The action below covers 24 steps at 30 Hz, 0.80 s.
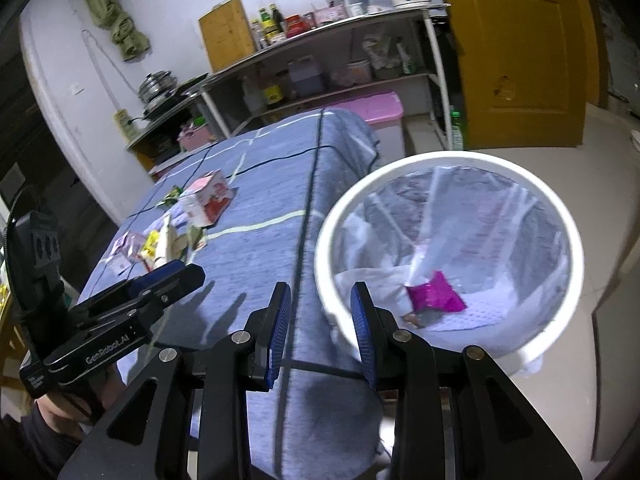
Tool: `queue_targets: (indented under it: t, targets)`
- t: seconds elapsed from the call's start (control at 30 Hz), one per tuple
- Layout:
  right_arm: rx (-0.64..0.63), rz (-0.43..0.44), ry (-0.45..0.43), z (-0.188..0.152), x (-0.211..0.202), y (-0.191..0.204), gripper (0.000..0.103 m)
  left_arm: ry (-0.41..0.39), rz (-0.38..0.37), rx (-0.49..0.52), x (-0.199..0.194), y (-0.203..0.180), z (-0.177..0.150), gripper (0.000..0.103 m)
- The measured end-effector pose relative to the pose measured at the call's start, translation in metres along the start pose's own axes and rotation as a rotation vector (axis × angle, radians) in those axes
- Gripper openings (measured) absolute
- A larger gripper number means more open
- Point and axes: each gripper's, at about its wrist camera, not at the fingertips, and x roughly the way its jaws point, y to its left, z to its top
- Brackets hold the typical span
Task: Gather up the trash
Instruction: 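Move both open grippers back over the table toward the paper bag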
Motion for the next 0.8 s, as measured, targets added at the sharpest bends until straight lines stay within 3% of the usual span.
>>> queue_targets:
  t: [0.8]
  targets:
    - [-0.162,0.168,0.081,0.008,0.054,0.089,0.033,-0.053,0.202,-0.163,-0.041,0.101,-0.019,0.044]
